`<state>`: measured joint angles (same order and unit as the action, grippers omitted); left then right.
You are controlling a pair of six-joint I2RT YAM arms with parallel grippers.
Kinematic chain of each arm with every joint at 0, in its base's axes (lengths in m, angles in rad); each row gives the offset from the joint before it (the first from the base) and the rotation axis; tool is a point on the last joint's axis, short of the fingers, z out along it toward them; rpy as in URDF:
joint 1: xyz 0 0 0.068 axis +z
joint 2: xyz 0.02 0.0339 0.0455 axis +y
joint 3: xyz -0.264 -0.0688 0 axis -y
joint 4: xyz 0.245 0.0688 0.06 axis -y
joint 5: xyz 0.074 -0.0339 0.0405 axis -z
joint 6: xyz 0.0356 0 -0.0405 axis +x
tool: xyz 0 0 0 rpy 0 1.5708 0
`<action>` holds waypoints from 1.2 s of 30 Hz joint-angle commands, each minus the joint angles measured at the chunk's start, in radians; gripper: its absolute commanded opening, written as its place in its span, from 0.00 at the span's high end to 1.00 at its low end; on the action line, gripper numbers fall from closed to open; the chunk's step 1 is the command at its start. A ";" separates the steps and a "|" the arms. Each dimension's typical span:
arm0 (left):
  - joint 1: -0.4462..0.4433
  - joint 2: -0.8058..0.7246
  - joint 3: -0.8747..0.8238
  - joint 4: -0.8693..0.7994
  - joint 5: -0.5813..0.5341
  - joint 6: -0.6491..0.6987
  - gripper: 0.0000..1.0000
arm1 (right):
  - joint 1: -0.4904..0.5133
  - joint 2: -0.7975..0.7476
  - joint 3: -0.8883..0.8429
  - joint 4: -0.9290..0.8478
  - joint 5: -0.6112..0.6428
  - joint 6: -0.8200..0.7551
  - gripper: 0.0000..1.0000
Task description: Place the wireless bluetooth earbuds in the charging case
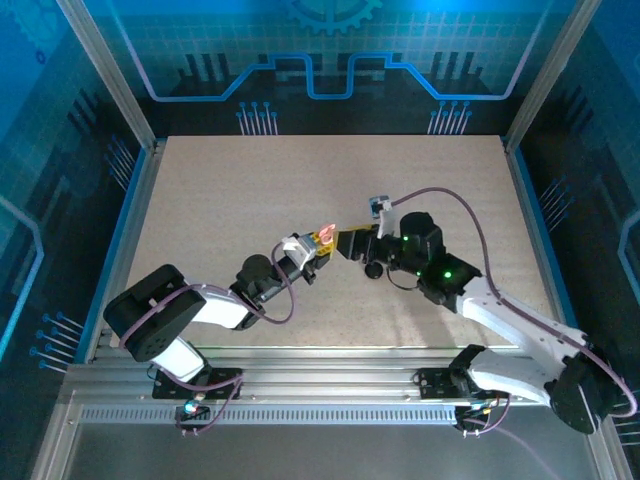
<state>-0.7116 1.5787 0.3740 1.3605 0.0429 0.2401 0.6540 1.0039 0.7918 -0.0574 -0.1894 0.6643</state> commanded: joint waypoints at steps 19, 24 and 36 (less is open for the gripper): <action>-0.047 0.064 0.022 0.040 0.026 0.166 0.82 | -0.110 0.063 0.054 -0.211 -0.263 0.076 0.57; -0.051 0.052 0.009 0.040 0.028 0.165 0.82 | -0.111 0.085 0.030 -0.165 -0.267 0.098 0.59; -0.060 0.048 0.007 0.041 -0.005 0.155 0.82 | -0.117 0.149 0.030 -0.130 -0.283 0.115 0.59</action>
<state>-0.7624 1.6375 0.3794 1.3605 0.0563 0.3931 0.5484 1.1397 0.8246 -0.2092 -0.4393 0.7677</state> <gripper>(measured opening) 0.201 0.410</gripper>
